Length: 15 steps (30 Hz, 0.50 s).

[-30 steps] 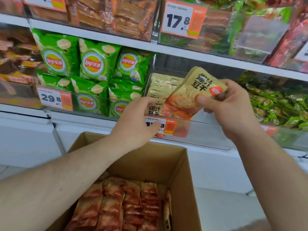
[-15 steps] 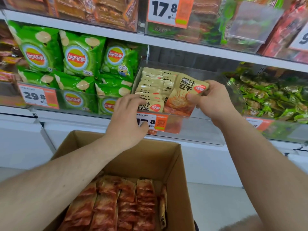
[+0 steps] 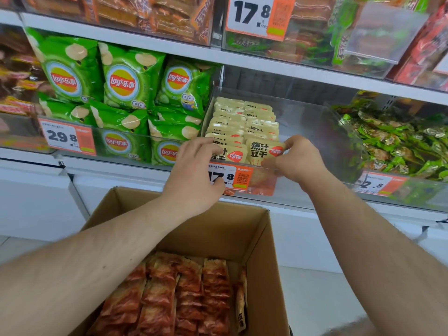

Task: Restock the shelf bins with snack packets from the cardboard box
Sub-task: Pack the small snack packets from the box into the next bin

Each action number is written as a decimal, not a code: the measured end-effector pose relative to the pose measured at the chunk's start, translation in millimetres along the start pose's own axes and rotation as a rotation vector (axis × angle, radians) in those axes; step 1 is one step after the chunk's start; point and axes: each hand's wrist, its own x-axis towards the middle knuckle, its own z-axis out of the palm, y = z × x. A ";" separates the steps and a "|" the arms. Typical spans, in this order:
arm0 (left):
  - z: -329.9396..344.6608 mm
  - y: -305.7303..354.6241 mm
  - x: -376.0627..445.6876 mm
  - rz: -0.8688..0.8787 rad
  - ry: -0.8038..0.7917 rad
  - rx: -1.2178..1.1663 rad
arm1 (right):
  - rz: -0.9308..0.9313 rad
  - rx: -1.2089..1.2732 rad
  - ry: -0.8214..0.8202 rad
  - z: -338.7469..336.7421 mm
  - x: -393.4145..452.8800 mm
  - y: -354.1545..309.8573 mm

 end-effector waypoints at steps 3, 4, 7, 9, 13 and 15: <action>-1.6 -0.9 0.1 -0.003 -0.017 0.001 | 0.011 -0.008 -0.009 -0.3 -1.3 -1.6; -2.0 -1.3 0.0 0.000 -0.022 0.003 | 0.009 -0.004 -0.013 -0.9 -2.0 -2.0; -3.5 -1.1 -0.6 0.002 -0.038 0.000 | 0.010 0.010 -0.020 -3.0 -4.2 -1.5; -5.7 -1.1 -1.3 0.003 -0.048 -0.012 | -0.001 -0.018 -0.027 -3.4 -6.5 -1.4; -16.2 -6.0 -7.9 0.000 -0.056 -0.024 | -0.002 -0.075 -0.003 -2.5 -13.4 1.7; -26.3 -11.7 -19.2 0.009 -0.087 -0.022 | -0.169 -0.176 0.259 -0.4 -24.7 3.4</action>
